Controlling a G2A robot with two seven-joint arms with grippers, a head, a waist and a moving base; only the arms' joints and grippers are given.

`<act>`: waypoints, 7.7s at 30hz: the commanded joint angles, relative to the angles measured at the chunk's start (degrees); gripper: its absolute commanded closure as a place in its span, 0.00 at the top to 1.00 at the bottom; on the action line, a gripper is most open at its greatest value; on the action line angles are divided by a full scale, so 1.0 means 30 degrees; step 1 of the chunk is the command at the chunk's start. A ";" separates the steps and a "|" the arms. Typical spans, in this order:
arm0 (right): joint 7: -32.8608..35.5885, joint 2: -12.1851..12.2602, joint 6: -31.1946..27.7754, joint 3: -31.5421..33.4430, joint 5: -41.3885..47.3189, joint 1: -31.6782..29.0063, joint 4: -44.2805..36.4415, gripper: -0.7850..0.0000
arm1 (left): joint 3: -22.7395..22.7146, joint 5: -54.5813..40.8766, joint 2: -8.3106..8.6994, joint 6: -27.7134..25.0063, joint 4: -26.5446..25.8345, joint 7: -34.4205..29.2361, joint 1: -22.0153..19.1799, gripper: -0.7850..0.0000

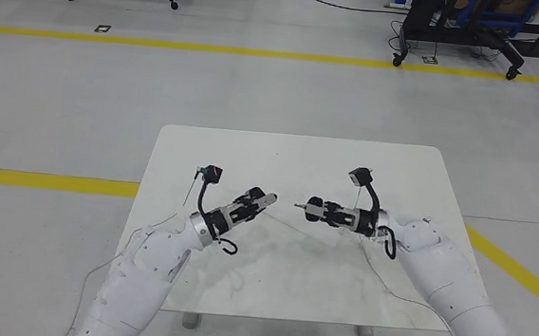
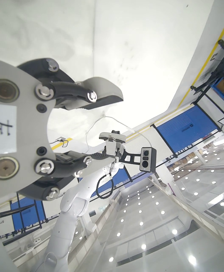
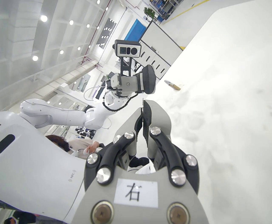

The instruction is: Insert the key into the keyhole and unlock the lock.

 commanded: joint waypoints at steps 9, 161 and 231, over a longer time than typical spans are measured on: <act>-0.1029 0.0648 -0.1030 0.0773 -0.1662 -0.0639 -0.0299 0.00 | -0.1442 0.3777 0.0357 0.0954 -0.0066 0.1203 0.0034 1.00; -0.1029 0.0648 -0.1030 0.0773 -0.1662 -0.0639 -0.0299 0.00 | 0.0812 0.4925 0.0980 0.0453 0.9688 -0.2060 -0.5578 0.00; -1.0484 -0.0463 0.4289 0.1021 -0.3246 -0.1238 -0.2094 0.00 | 0.4881 -1.7833 -0.3394 0.8291 1.3832 -0.4141 -0.8131 0.00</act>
